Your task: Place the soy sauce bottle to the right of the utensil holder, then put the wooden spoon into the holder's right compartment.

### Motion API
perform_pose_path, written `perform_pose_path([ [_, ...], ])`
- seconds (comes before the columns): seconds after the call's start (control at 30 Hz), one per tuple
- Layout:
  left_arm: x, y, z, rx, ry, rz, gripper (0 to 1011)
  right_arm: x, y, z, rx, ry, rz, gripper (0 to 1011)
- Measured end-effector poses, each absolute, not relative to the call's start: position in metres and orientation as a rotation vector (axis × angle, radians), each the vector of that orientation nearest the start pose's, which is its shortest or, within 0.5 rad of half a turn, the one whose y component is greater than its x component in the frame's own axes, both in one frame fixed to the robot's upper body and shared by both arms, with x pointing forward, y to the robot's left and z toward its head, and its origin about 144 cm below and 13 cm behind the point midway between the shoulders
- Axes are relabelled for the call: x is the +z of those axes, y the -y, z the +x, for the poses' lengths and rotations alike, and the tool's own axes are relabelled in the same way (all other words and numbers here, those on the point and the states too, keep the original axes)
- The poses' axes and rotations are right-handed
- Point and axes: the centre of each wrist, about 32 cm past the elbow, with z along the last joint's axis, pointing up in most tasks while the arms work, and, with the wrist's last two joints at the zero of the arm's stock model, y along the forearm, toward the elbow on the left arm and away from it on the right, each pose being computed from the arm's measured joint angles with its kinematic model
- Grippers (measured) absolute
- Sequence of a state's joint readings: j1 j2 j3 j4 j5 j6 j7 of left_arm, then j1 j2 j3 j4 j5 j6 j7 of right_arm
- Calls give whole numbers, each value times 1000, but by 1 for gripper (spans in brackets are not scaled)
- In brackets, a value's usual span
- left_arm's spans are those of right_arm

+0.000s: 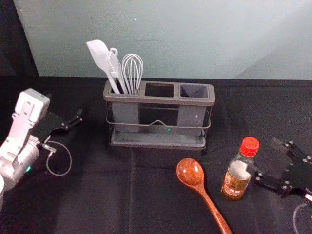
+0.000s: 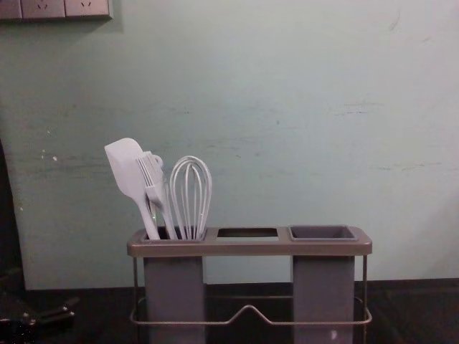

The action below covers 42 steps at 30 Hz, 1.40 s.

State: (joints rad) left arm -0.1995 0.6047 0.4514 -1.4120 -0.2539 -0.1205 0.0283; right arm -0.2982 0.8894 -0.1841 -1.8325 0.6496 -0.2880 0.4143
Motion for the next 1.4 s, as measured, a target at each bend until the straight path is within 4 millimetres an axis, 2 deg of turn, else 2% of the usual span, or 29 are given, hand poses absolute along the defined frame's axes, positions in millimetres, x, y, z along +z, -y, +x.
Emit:
perform_pose_path([
  [0.4, 1140, -310, 489, 1248, 285, 304, 1005, 1172, 340, 405, -781, 108, -61, 1003],
  [0.73, 1140, -310, 489, 1248, 285, 304, 1005, 1169, 330, 407, -790, 114, -31, 995],
  [1.1, 1140, -310, 489, 1248, 285, 304, 1005, 1164, 327, 398, -802, 99, -18, 734],
  [1.13, 1140, -310, 489, 1248, 285, 304, 1005, 1164, 327, 397, -805, 98, -16, 670],
  [1.23, 1140, -310, 489, 1248, 285, 304, 1005, 1164, 327, 396, -809, 98, -11, 609],
  [1.27, 1140, -310, 489, 1248, 285, 304, 1005, 1165, 327, 395, -811, 98, -9, 550],
  [1.4, 1140, -310, 489, 1248, 285, 305, 1005, 1167, 326, 392, -818, 101, -3, 426],
])
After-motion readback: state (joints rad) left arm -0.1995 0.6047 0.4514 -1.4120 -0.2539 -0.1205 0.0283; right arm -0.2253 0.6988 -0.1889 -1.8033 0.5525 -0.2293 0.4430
